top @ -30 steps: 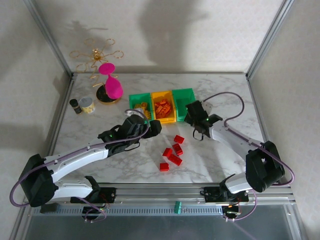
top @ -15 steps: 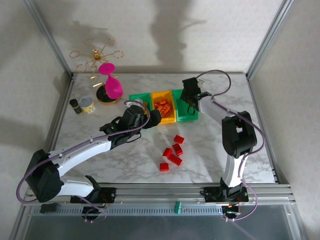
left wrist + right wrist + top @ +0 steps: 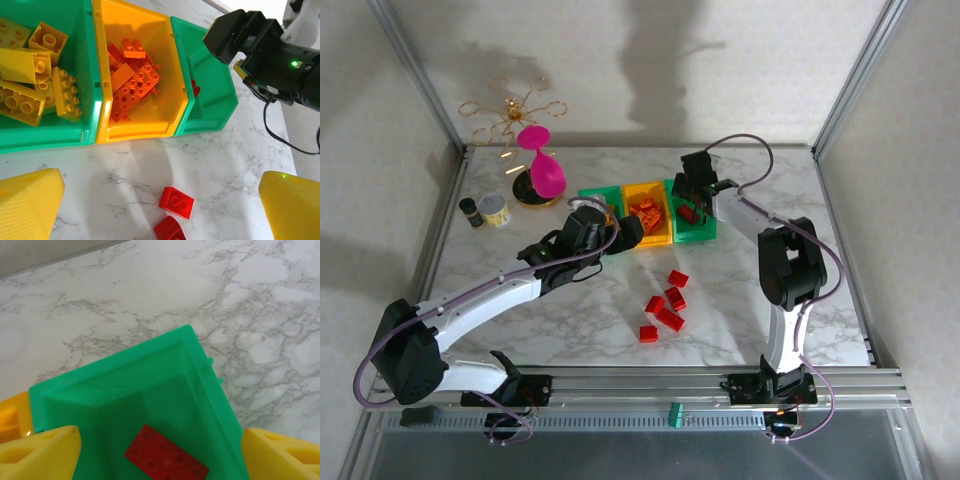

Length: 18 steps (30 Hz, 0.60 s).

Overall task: Sort the legos into containers by color
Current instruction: Place the lego in the container.

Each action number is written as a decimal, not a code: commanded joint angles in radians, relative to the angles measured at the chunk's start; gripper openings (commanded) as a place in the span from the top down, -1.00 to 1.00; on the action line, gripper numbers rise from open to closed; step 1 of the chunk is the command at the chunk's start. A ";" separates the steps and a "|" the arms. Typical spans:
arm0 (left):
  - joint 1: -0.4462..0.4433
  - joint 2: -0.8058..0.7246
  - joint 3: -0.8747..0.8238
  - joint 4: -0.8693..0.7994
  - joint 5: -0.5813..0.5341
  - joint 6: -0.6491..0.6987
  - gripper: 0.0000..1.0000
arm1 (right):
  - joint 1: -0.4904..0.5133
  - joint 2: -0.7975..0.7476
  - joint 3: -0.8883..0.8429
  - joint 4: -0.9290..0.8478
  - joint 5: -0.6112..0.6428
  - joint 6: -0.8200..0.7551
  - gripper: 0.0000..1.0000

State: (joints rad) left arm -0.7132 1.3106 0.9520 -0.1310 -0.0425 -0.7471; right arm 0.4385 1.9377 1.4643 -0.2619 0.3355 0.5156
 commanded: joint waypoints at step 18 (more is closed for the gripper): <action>-0.023 -0.264 -0.238 -0.070 -0.016 -0.115 -0.99 | 0.272 -0.424 -0.498 -0.147 -0.139 0.065 -0.85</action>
State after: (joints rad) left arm -0.7277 1.0790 0.7448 -0.1707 -0.0261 -0.8207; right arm 0.6735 1.5345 1.0054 -0.3698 0.2329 0.5385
